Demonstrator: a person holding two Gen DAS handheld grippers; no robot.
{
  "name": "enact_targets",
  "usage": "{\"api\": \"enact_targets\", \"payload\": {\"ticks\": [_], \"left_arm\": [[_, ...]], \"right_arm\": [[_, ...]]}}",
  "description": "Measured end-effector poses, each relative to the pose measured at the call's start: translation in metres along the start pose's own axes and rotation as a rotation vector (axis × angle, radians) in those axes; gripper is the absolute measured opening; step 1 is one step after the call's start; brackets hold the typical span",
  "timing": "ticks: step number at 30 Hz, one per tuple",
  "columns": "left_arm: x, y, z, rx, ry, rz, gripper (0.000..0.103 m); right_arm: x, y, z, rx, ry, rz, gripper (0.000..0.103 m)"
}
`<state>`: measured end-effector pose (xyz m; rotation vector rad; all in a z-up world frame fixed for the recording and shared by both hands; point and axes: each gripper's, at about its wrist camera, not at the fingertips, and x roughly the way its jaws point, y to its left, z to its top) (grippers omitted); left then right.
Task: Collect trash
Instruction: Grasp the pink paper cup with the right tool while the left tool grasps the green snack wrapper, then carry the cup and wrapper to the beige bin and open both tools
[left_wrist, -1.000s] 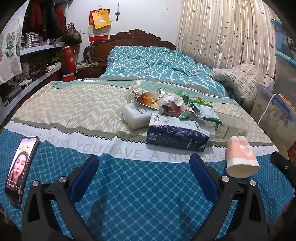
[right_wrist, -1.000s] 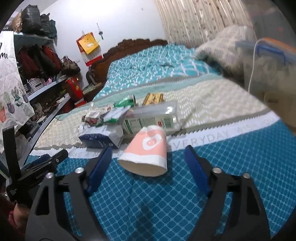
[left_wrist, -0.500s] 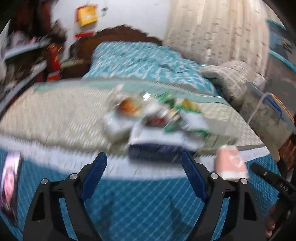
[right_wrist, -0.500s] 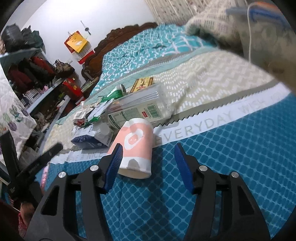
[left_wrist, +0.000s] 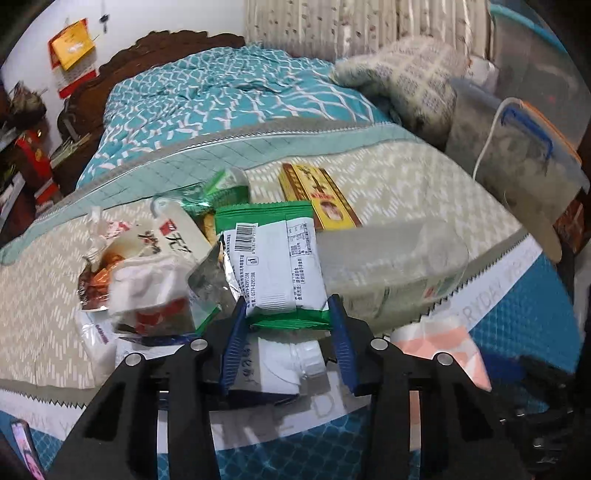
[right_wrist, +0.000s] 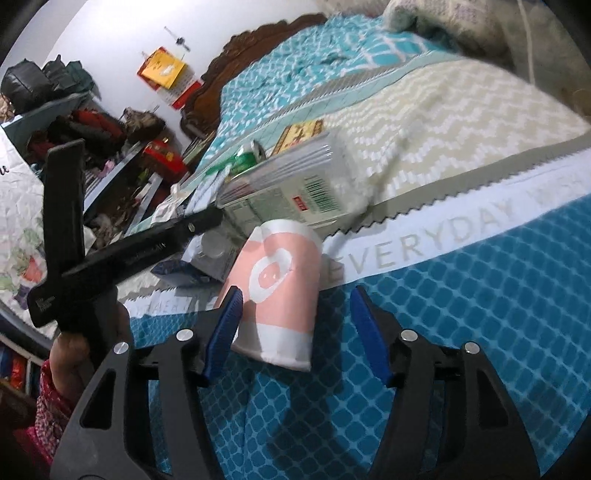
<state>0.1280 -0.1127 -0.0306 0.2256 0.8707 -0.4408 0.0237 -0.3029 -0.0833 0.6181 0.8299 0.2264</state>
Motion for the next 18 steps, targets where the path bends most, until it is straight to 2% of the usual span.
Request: {"api": "enact_targets", "payload": {"ticks": [1,5,9,14,18], "left_arm": [[-0.011,0.004,0.0,-0.019,-0.03,-0.012,0.04],[-0.054,0.011,-0.006,-0.046,-0.131,-0.058,0.04],[-0.08,0.006,-0.008,-0.06,-0.15,-0.161,0.04],[-0.07,-0.048,0.002,0.039,-0.096,-0.249,0.04],[-0.043,-0.119,0.019,0.176,-0.05,-0.338,0.04]], "right_arm": [[0.002,0.001,0.001,-0.011,0.018,0.028,0.036],[-0.005,0.005,0.003,-0.056,0.012,0.069,0.028],[-0.026,-0.008,0.011,-0.035,-0.042,0.096,0.028],[-0.062,-0.057,0.026,0.084,-0.147,0.077,0.028],[-0.108,-0.115,0.032,0.209,-0.263,0.017,0.028]]}}
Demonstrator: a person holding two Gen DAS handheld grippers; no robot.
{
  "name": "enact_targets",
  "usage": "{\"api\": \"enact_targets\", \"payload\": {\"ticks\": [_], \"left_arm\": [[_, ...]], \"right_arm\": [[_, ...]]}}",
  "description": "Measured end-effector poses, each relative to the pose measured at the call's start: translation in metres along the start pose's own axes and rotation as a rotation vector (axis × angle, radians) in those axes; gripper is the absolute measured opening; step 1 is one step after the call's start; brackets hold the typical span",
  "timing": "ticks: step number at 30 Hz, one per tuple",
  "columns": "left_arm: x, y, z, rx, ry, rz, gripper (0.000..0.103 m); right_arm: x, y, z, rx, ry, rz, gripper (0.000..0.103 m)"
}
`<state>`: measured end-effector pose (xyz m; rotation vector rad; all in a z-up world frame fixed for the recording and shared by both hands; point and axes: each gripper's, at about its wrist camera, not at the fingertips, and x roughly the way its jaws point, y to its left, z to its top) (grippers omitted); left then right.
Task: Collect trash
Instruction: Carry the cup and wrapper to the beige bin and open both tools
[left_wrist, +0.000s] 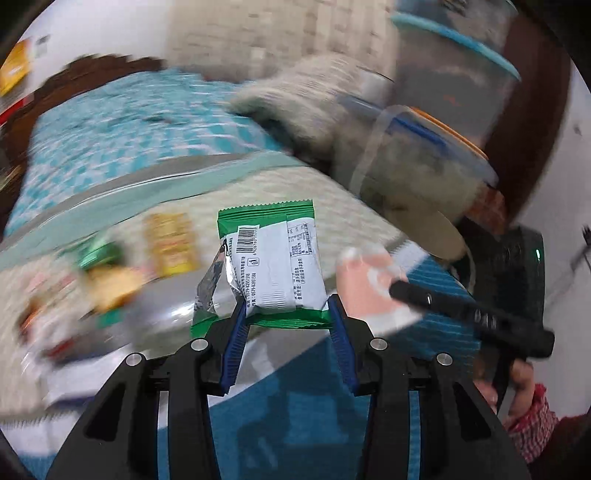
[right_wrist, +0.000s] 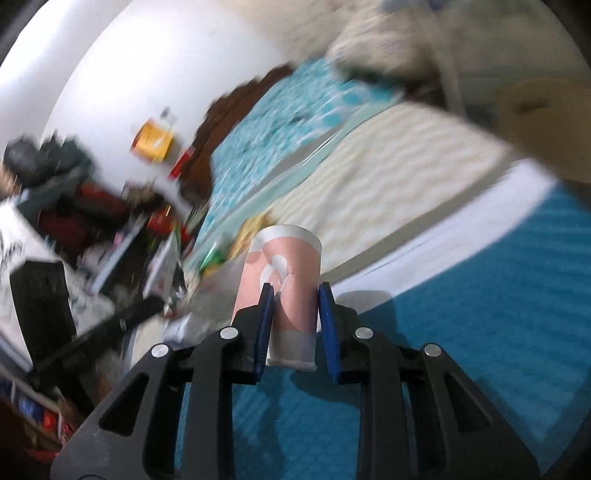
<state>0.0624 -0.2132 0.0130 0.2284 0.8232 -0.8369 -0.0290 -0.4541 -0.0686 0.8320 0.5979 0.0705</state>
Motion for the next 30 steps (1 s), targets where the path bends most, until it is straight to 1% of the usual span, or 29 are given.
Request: {"api": "enact_targets", "payload": {"ticks": [2,4,7,9,10,13,15,16,17,18,21,24,27,30], "left_arm": [[0.025,-0.029,0.017,0.061,0.02,-0.06,0.04],[0.056,-0.063,0.038,0.117,0.047,-0.134,0.04],[0.092,-0.111,0.064,0.184,0.065,-0.201,0.04],[0.12,-0.145,0.083,0.226,0.082,-0.251,0.04],[0.131,-0.158,0.09,0.24,0.092,-0.271,0.04],[0.165,-0.193,0.107,0.262,0.121,-0.319,0.041],[0.187,-0.208,0.116,0.26,0.134,-0.344,0.046],[0.198,-0.215,0.119,0.255,0.142,-0.341,0.064],[0.204,-0.218,0.121,0.248,0.145,-0.315,0.079],[0.209,-0.219,0.123,0.241,0.139,-0.299,0.077],[0.215,-0.218,0.126,0.216,0.156,-0.278,0.074],[0.187,-0.198,0.121,0.178,0.116,-0.287,0.073],[0.148,-0.168,0.104,0.178,0.055,-0.264,0.073],[0.112,-0.134,0.073,0.171,0.031,-0.214,0.073]], "right_arm": [[-0.022,-0.025,0.012,0.047,-0.062,-0.033,0.028],[-0.05,-0.055,0.032,0.093,-0.15,-0.089,0.028],[-0.087,-0.093,0.057,0.147,-0.263,-0.171,0.027],[-0.102,-0.114,0.071,0.175,-0.309,-0.217,0.027],[-0.111,-0.128,0.08,0.192,-0.337,-0.257,0.027],[-0.119,-0.153,0.096,0.209,-0.359,-0.335,0.028],[-0.119,-0.167,0.1,0.21,-0.356,-0.374,0.034],[-0.117,-0.172,0.102,0.208,-0.354,-0.398,0.039],[-0.115,-0.175,0.104,0.204,-0.348,-0.424,0.047],[-0.115,-0.175,0.103,0.205,-0.36,-0.44,0.06],[-0.122,-0.173,0.101,0.188,-0.409,-0.439,0.06],[-0.124,-0.164,0.1,0.172,-0.438,-0.422,0.06],[-0.119,-0.147,0.091,0.158,-0.404,-0.364,0.06],[-0.106,-0.129,0.085,0.128,-0.359,-0.303,0.06]]}}
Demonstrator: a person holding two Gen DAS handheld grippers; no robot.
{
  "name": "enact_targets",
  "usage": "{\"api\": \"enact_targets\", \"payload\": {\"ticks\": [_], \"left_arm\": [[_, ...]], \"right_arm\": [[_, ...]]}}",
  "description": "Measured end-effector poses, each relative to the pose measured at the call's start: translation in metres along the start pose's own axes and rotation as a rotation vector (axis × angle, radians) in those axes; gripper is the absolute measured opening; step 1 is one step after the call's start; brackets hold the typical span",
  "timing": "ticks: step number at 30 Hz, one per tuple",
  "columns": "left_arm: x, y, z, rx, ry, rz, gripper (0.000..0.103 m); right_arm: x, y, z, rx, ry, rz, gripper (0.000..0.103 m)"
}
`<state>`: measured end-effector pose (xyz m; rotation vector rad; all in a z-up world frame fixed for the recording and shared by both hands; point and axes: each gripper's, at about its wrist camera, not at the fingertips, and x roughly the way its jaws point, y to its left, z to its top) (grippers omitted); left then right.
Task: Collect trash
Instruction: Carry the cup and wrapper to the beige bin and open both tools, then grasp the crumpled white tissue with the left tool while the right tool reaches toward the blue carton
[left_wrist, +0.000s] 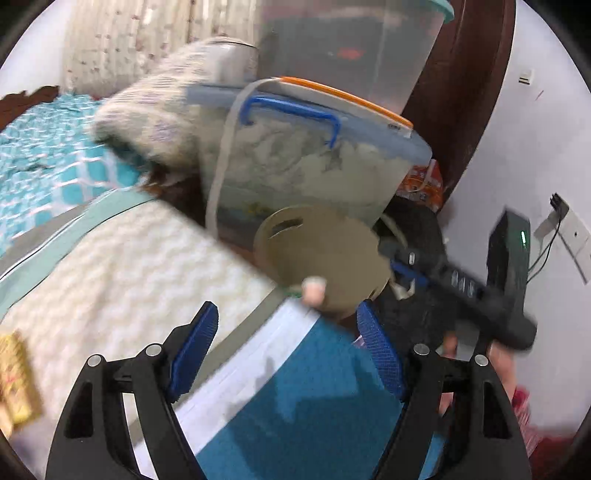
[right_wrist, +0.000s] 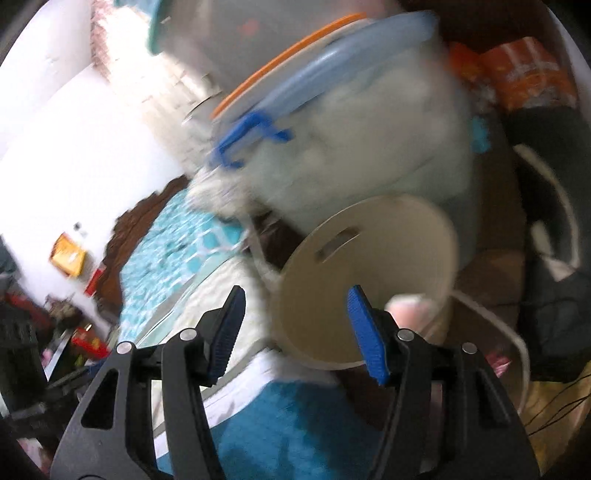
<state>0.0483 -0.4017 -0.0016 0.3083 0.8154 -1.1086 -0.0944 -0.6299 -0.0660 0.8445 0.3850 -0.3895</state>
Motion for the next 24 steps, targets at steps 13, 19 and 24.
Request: {"api": "enact_targets", "payload": {"ticks": [13,19,24], "left_arm": [[-0.177,0.133,-0.174,-0.354,-0.036,0.284,0.073],[-0.245,0.209,-0.2,-0.535,-0.141,0.454,0.074],[-0.246,0.257,-0.195,-0.604,-0.162,0.47,0.074]], "right_arm": [[0.061,0.163,-0.108,-0.233,0.367,0.305,0.055],[0.069,0.246,-0.164,-0.409,0.418,0.368,0.06],[0.098,0.254,-0.182,-0.366,0.436,0.303,0.073]]}}
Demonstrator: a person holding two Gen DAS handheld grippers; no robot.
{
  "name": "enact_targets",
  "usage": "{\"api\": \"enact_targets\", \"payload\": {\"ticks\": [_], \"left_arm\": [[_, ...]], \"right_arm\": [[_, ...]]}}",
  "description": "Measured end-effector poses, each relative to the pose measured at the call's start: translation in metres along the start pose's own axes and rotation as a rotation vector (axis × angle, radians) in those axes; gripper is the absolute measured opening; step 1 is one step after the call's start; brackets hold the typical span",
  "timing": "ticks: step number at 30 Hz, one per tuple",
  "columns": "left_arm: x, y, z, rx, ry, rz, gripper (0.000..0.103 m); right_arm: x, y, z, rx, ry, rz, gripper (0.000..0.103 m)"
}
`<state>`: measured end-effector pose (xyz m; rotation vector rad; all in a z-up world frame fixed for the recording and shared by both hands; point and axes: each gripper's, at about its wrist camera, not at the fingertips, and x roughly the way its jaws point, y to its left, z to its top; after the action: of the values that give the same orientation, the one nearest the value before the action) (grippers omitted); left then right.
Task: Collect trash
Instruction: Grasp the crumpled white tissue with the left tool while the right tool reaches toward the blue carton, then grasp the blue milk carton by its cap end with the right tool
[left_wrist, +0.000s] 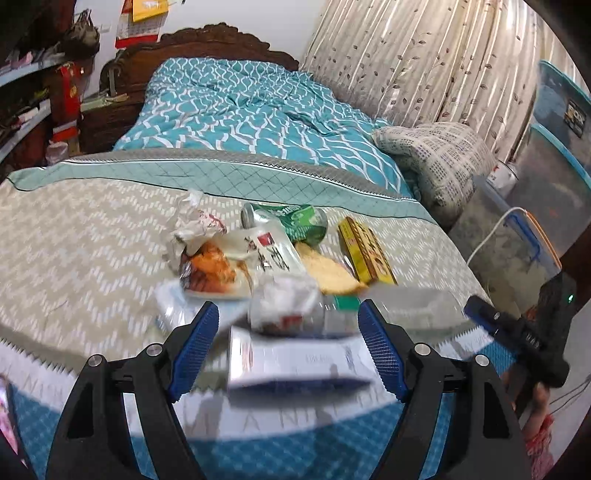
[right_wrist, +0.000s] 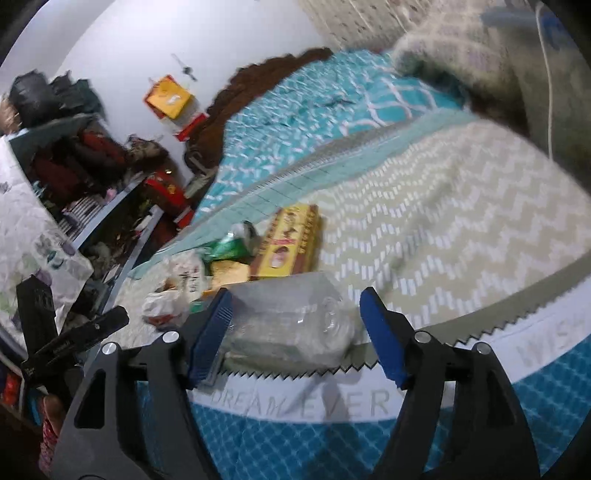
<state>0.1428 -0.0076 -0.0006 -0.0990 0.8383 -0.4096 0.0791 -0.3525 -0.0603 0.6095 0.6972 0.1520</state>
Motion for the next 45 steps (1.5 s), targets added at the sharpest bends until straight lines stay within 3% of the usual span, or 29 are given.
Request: {"api": "enact_targets", "payload": {"ticks": [2,3,4,6,7,10,12,16,19,23,31,34,37,40,45], "left_arm": [[0.018,-0.002,0.003,-0.006,0.028,0.001,0.068],[0.025,-0.002,0.007,-0.009,0.04,-0.009,0.059],[0.032,-0.001,0.007,-0.01,0.056,-0.019,0.032],[0.037,0.0,0.005,-0.018,0.082,-0.016,0.025],[0.034,0.002,0.002,-0.022,0.077,-0.034,0.024],[0.007,-0.002,-0.01,-0.009,0.025,-0.107,0.022],[-0.012,0.001,-0.017,-0.027,-0.003,-0.154,0.022],[-0.043,0.017,-0.035,-0.061,-0.032,-0.16,0.022],[-0.056,0.034,-0.048,-0.104,-0.03,-0.15,0.022],[-0.064,0.052,-0.069,-0.138,-0.007,-0.124,0.022],[-0.065,0.083,-0.099,-0.222,0.026,-0.119,0.022],[-0.07,0.094,-0.101,-0.248,0.011,-0.11,0.022],[-0.072,0.103,-0.1,-0.269,-0.001,-0.106,0.022],[-0.072,0.106,-0.1,-0.28,-0.007,-0.109,0.022],[-0.071,0.106,-0.103,-0.278,-0.001,-0.126,0.022]], "right_arm": [[0.013,-0.013,0.003,0.065,0.039,0.0,0.072],[0.018,-0.017,0.002,0.098,0.062,0.012,0.07],[0.021,-0.019,0.001,0.136,0.098,0.046,0.064],[0.016,-0.01,-0.006,0.128,0.148,0.124,0.063],[0.01,-0.003,-0.007,0.092,0.147,0.12,0.064],[-0.02,0.024,-0.022,-0.082,0.121,0.103,0.064],[-0.036,0.036,-0.03,-0.18,0.068,0.012,0.064],[-0.053,0.058,-0.037,-0.298,-0.013,-0.092,0.064],[-0.054,0.081,-0.038,-0.373,-0.013,-0.032,0.063],[-0.018,0.124,-0.051,-0.515,0.085,0.046,0.062],[0.063,0.158,-0.07,-0.583,0.189,0.004,0.064],[0.06,0.168,-0.082,-0.618,0.191,-0.007,0.065],[0.034,0.186,-0.102,-0.636,0.276,0.183,0.064],[0.012,0.199,-0.122,-0.701,0.329,0.275,0.063],[0.006,0.196,-0.12,-0.737,0.242,0.167,0.064]]}}
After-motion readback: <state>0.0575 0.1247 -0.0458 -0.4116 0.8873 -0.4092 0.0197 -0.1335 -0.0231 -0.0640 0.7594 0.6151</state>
